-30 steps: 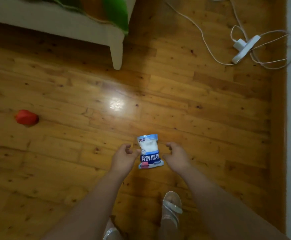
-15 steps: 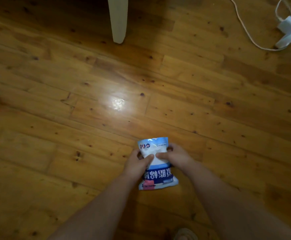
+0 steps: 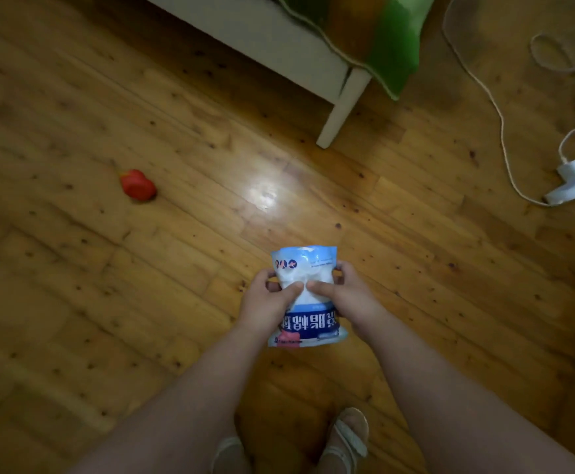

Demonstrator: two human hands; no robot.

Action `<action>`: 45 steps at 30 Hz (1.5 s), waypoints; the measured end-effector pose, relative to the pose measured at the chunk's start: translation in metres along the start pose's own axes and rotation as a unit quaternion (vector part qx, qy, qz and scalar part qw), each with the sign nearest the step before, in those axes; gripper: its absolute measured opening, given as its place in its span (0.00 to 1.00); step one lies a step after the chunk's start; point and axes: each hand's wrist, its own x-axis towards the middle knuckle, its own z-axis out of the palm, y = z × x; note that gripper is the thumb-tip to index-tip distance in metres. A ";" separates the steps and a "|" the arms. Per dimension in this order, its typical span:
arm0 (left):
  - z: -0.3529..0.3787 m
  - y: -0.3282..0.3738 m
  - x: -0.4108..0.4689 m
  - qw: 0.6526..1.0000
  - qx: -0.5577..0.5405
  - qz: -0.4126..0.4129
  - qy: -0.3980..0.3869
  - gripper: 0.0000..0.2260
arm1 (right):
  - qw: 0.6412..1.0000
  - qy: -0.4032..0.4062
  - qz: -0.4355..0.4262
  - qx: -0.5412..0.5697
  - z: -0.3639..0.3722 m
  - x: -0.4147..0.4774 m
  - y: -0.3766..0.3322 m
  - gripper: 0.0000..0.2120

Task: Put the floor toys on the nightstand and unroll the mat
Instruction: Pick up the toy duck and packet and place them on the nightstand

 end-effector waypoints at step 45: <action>-0.311 0.051 0.358 0.965 -0.088 -0.152 0.192 0.19 | 0.995 0.055 -0.015 -0.077 0.295 0.326 -0.133 0.21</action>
